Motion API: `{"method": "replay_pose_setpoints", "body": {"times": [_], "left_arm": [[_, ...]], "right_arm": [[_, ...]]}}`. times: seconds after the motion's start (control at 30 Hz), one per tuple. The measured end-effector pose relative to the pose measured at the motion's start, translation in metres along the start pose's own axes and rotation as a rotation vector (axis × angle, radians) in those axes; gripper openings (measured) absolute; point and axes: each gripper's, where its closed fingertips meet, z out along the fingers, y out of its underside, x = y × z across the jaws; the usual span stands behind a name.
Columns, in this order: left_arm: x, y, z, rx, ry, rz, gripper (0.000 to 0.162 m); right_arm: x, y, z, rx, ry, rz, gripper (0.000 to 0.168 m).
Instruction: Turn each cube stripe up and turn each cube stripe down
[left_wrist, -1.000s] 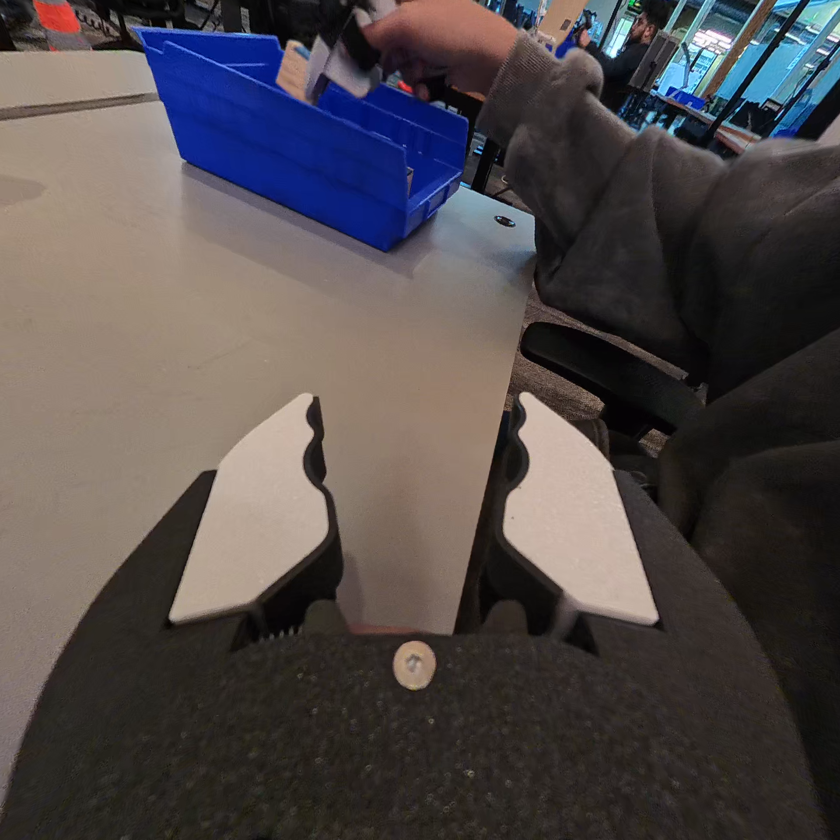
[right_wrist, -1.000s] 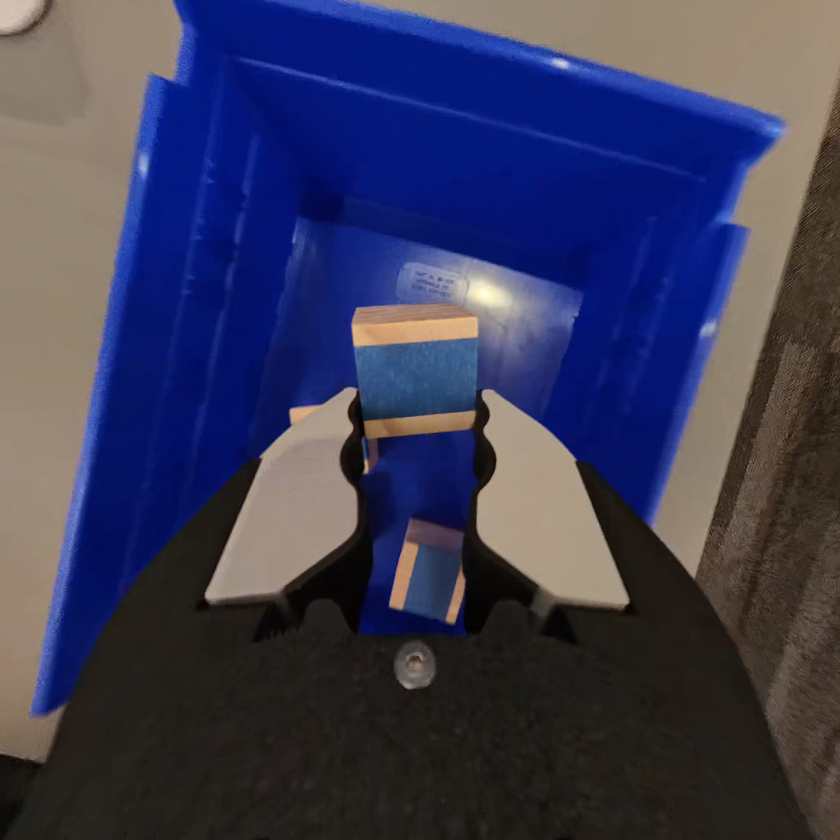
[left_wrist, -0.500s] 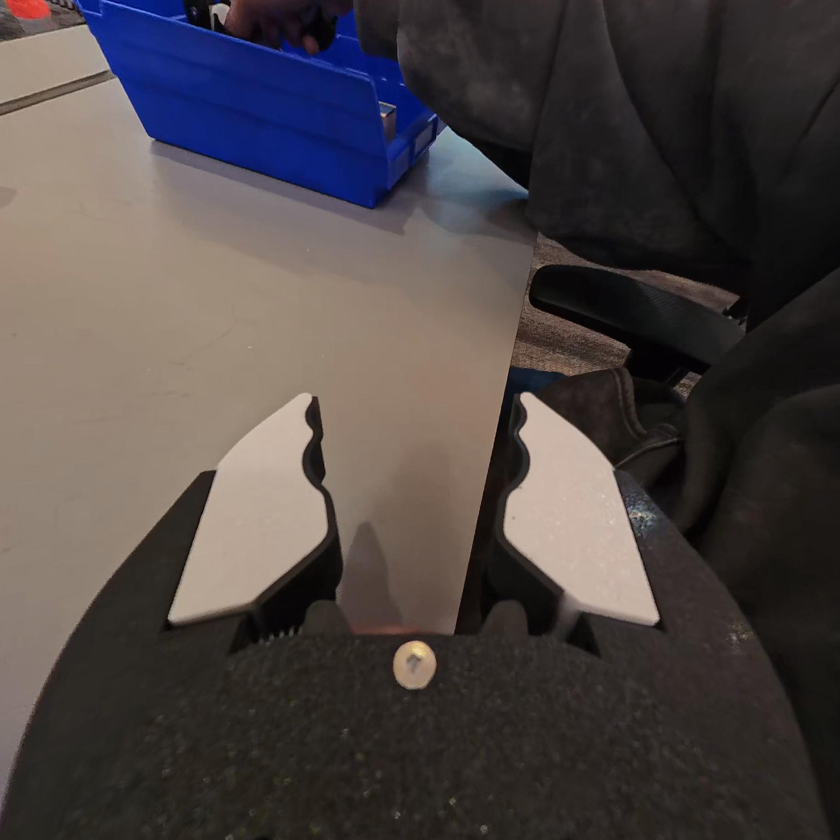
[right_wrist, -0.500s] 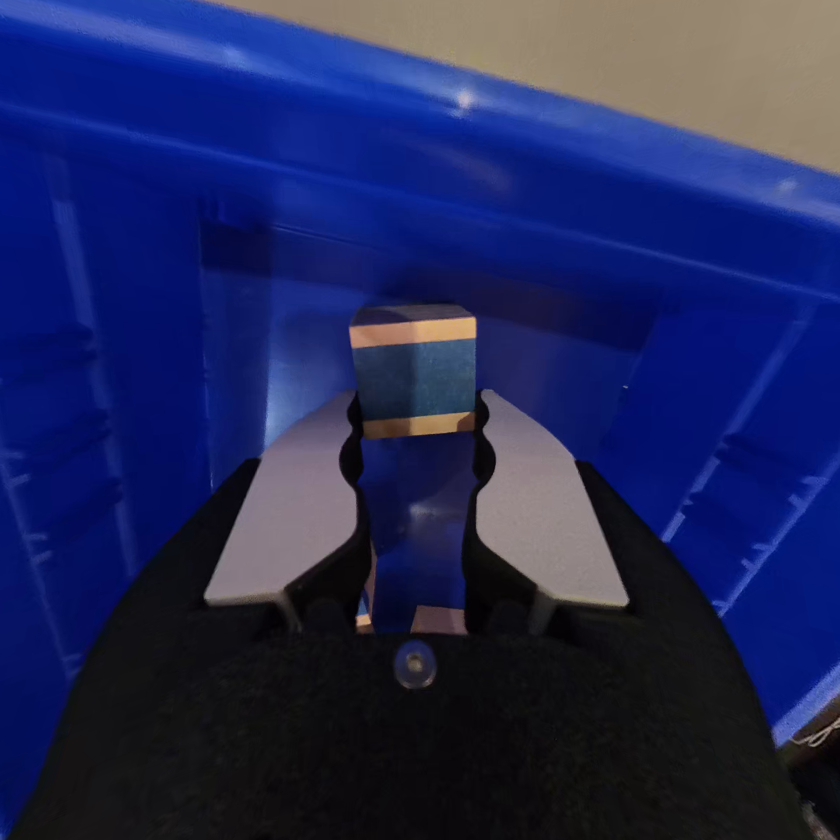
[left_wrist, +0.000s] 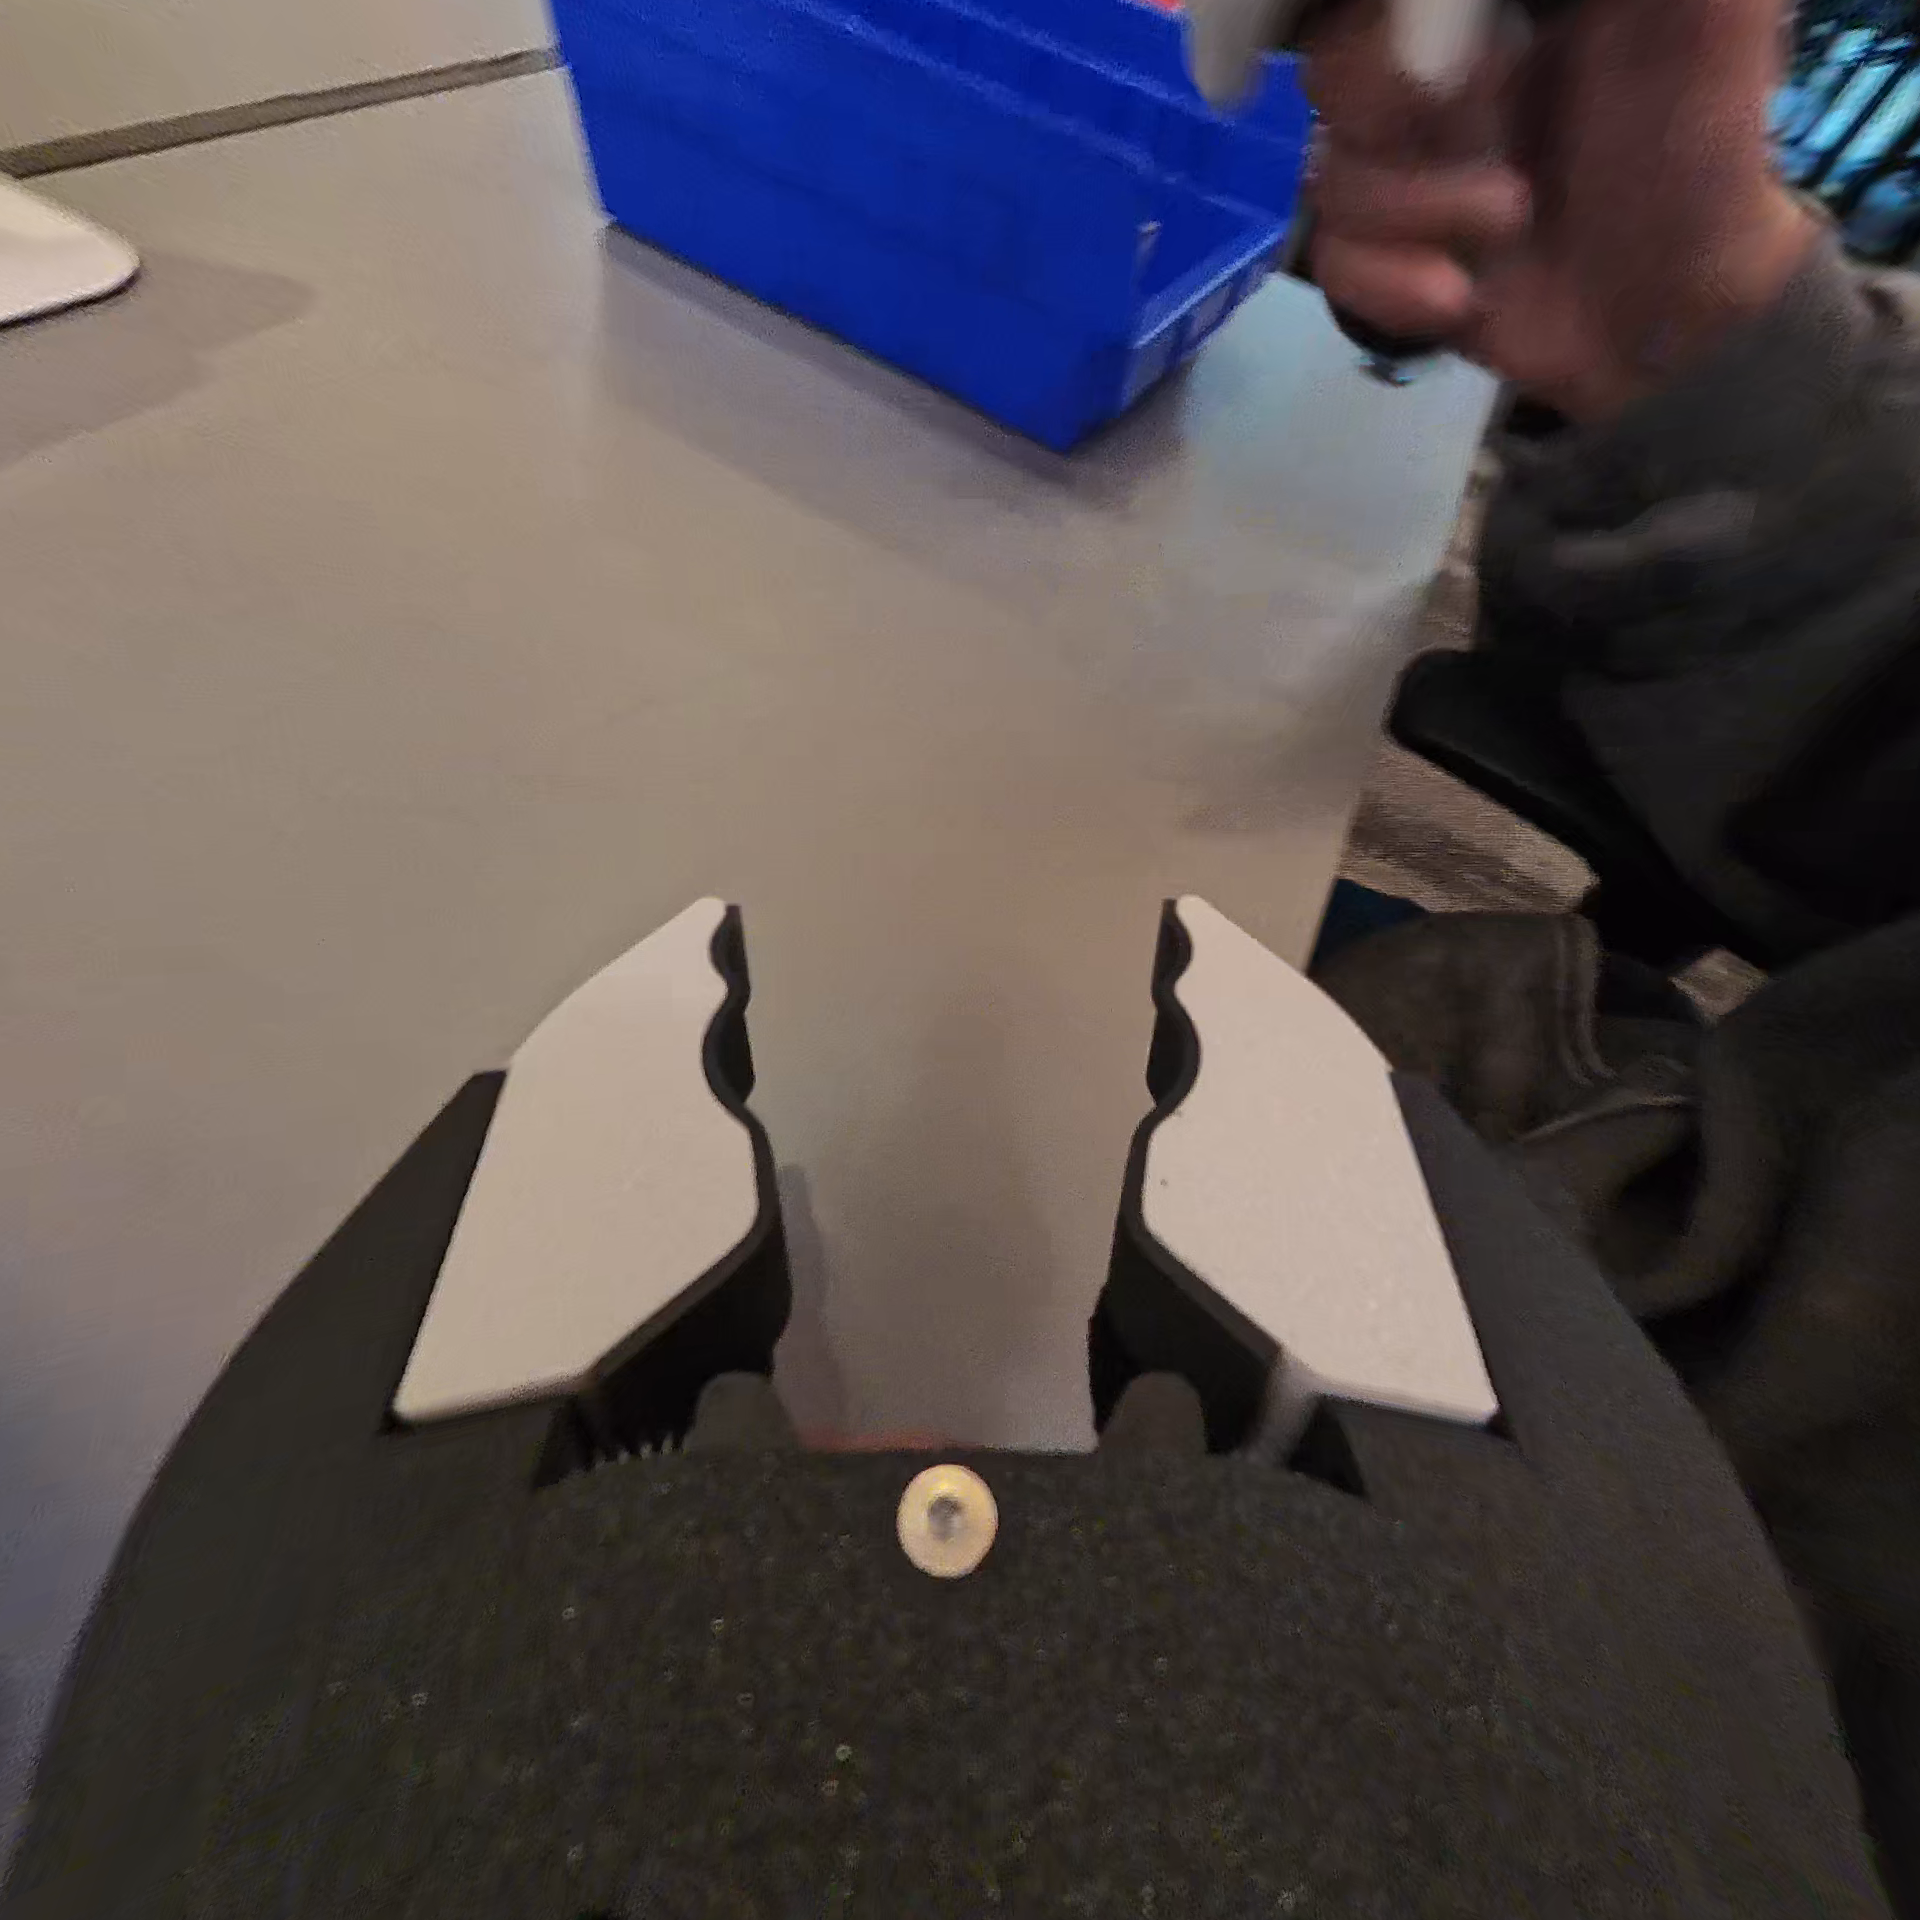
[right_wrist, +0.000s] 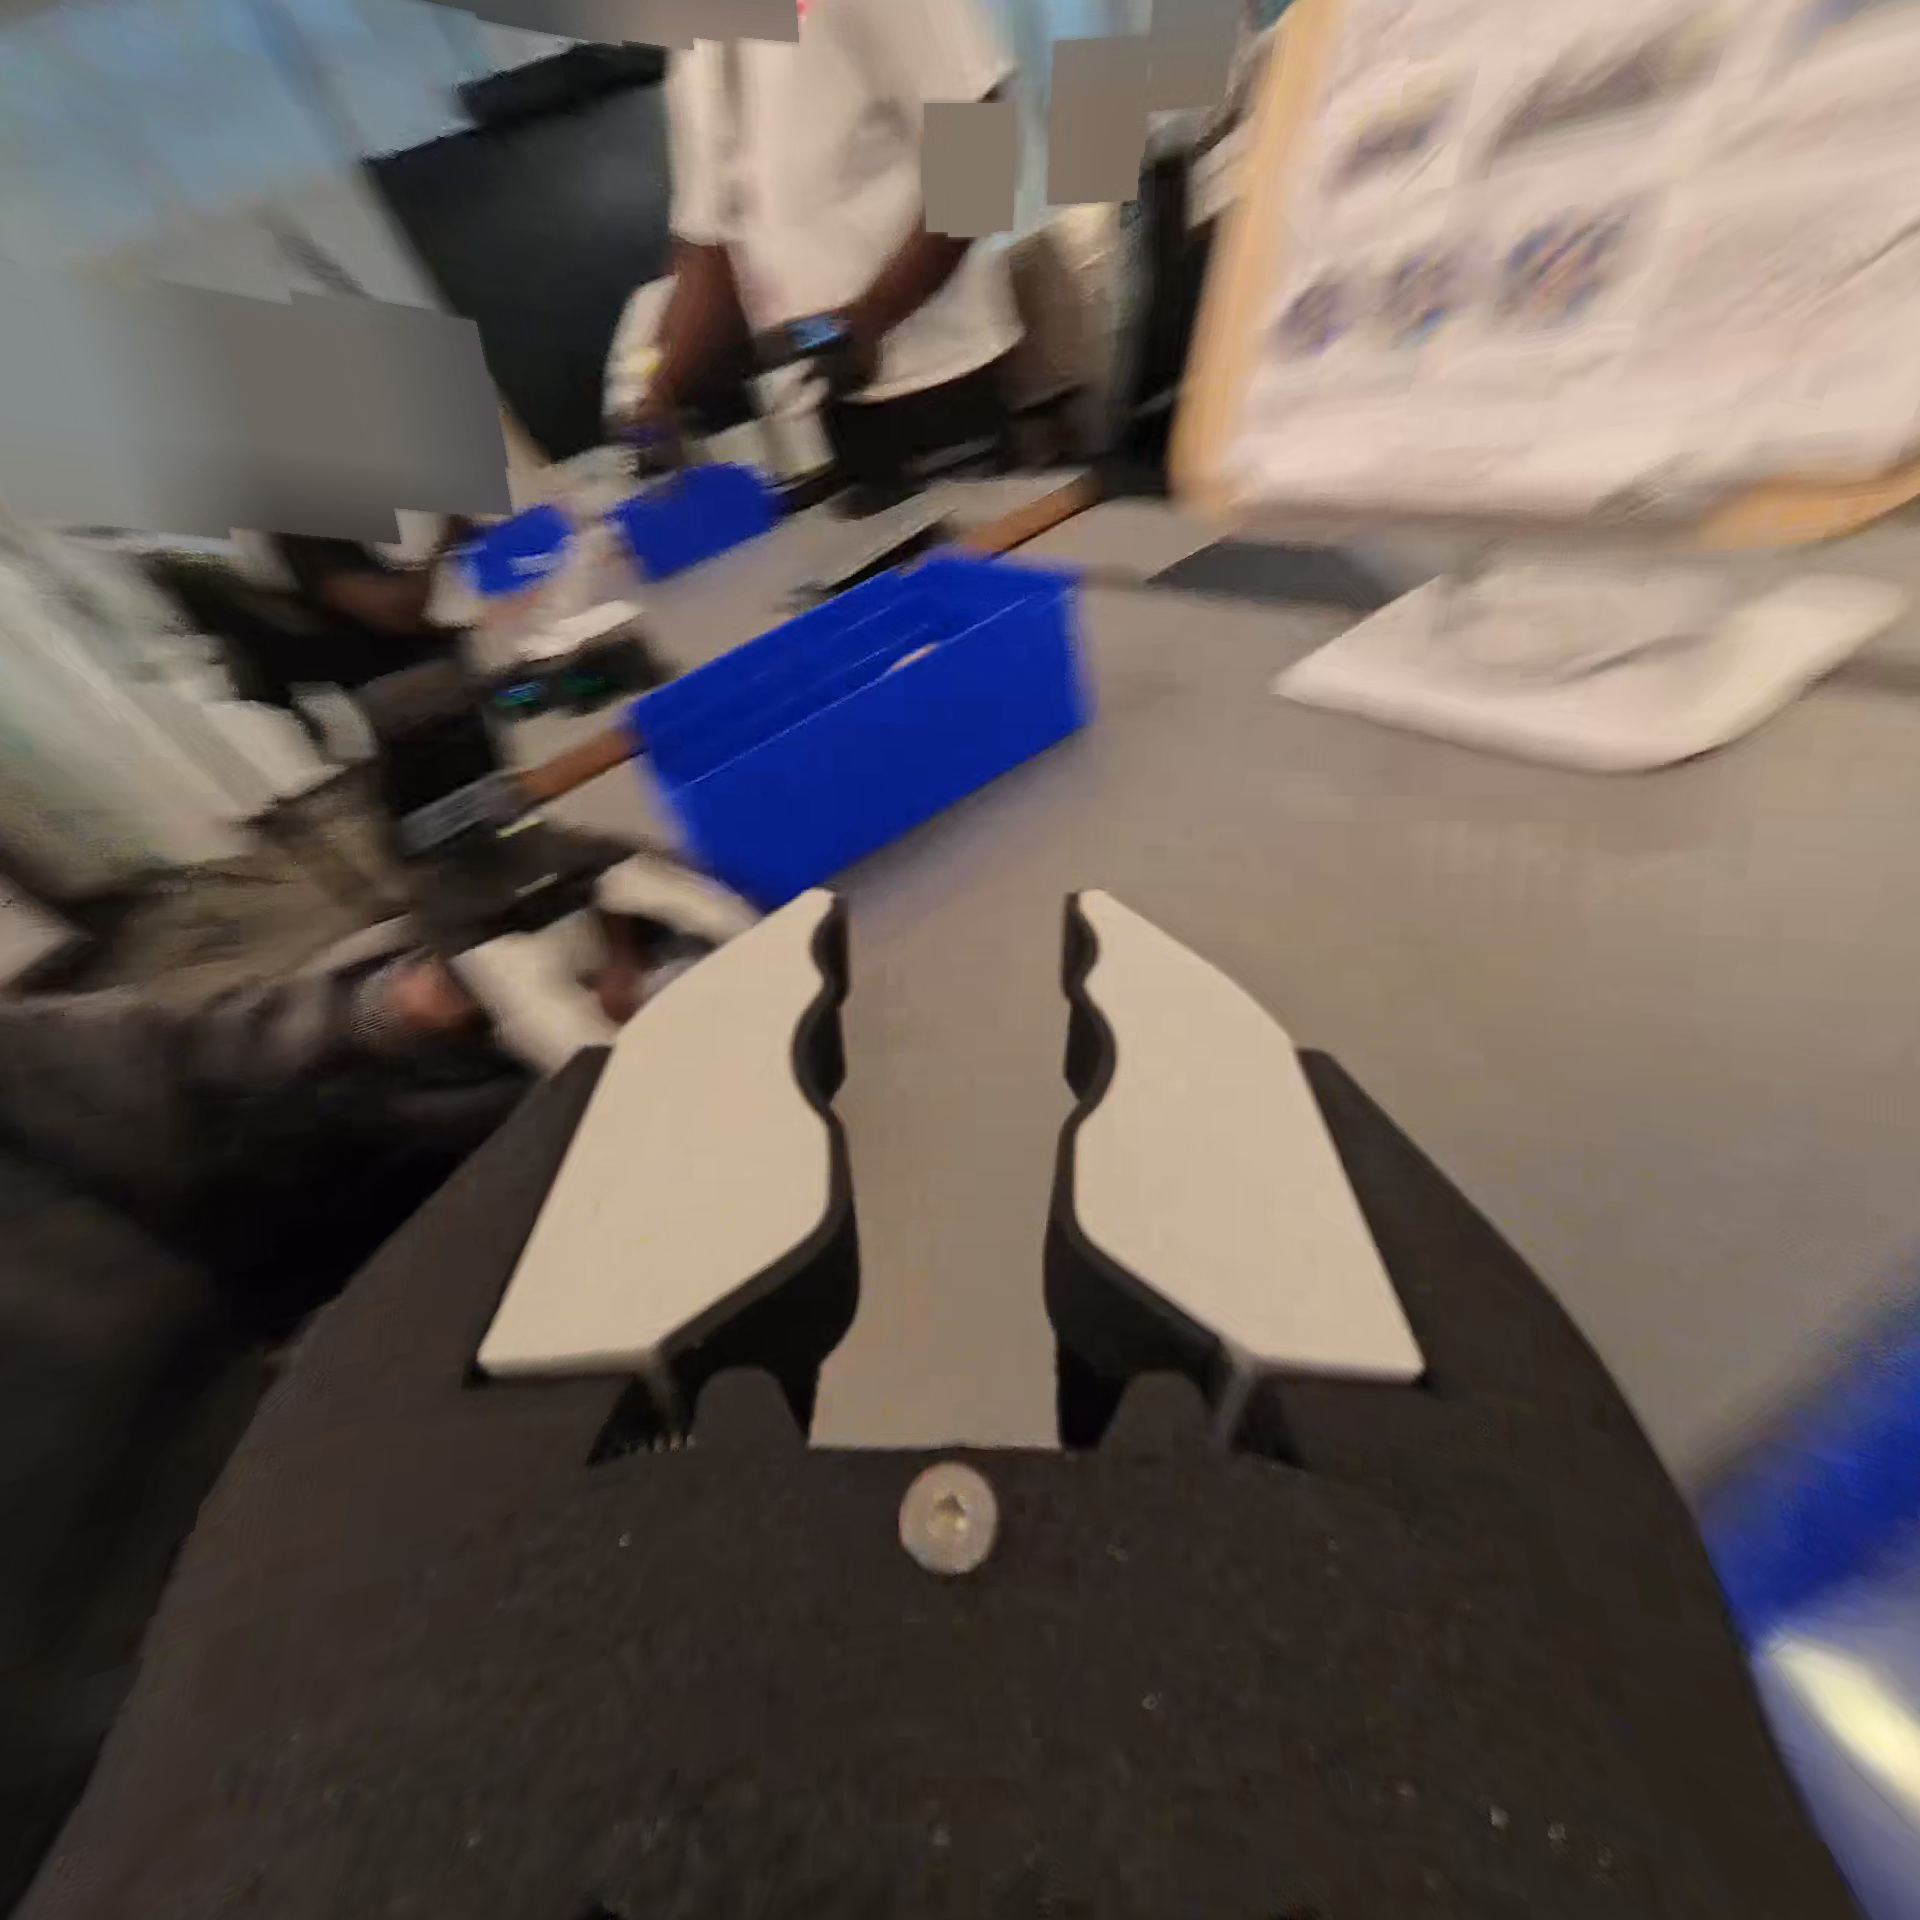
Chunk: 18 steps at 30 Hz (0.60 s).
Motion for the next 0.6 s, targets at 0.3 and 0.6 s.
{"method": "replay_pose_setpoints", "body": {"times": [0.3, 0.6], "left_arm": [[-0.016, -0.008, -0.015, 0.023, -0.017, -0.063, 0.072], [-0.112, -0.055, -0.138, -0.124, -0.151, 0.237, 0.064]], "right_arm": [[-0.058, 0.080, 0.034, -0.146, -0.103, 0.030, 0.052], [-0.061, 0.091, 0.035, -0.198, -0.119, -0.006, 0.049]]}}
